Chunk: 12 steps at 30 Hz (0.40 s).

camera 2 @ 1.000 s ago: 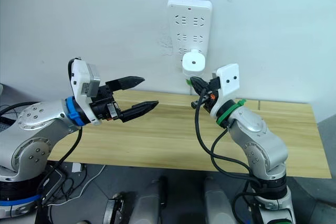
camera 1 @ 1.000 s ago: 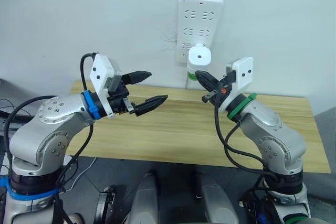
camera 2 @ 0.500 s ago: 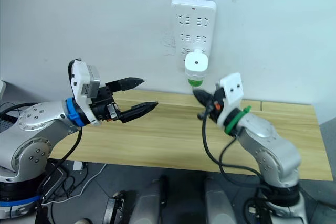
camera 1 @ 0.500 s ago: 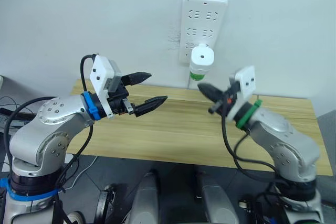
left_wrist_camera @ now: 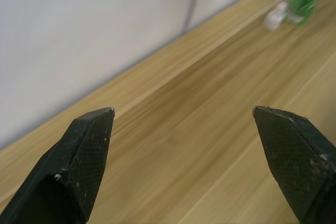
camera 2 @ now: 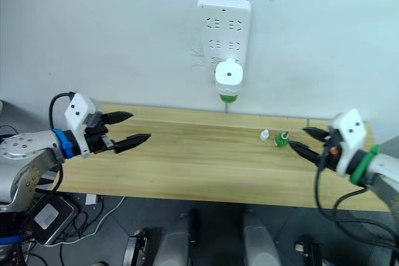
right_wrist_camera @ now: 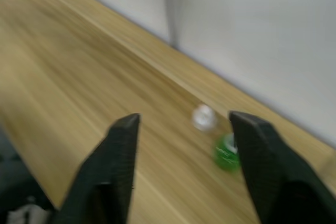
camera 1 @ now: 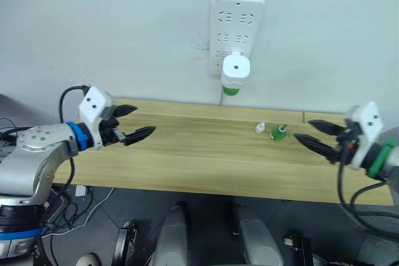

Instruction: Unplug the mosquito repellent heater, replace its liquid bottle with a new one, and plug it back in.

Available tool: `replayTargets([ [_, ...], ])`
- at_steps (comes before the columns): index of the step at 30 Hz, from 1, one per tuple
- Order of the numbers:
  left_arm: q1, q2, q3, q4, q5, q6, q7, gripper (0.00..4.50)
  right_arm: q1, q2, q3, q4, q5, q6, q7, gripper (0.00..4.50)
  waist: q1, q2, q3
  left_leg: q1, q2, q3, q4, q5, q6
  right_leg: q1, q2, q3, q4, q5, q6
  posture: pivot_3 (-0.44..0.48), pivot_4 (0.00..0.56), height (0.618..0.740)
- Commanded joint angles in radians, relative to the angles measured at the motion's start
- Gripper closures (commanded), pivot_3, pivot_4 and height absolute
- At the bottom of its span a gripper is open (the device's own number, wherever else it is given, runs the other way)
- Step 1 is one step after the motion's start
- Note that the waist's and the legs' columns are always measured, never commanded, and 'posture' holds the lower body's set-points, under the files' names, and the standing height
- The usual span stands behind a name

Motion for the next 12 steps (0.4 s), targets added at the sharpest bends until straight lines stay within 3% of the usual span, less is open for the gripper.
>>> replayTargets([
  [1,-0.011,0.014,0.023,0.052,0.038,-0.078,-0.036,0.00,-0.011,-0.005,-0.056,0.042,-0.021,-0.082,0.027,0.39,-0.001,0.000,0.000,0.000,0.000,0.000,0.000,0.000,0.000,0.000,0.000,0.000,0.000,0.000,0.000,-0.051,0.333,0.740],
  [2,-0.024,0.007,0.017,0.061,0.041,-0.083,-0.037,0.00,-0.019,0.003,-0.050,0.042,-0.010,-0.077,0.023,0.03,-0.001,0.000,0.000,0.000,0.000,0.000,0.000,0.000,0.000,0.000,0.000,0.000,0.000,0.000,0.000,-0.057,0.331,0.740],
  [12,-0.062,-0.030,0.013,0.058,0.041,-0.071,-0.052,0.00,-0.026,0.016,-0.010,0.048,-0.058,-0.103,-0.008,0.03,0.000,0.000,0.000,0.000,0.000,-0.001,0.000,0.000,0.000,0.000,0.000,0.000,0.001,0.000,0.000,-0.055,0.326,0.740],
])
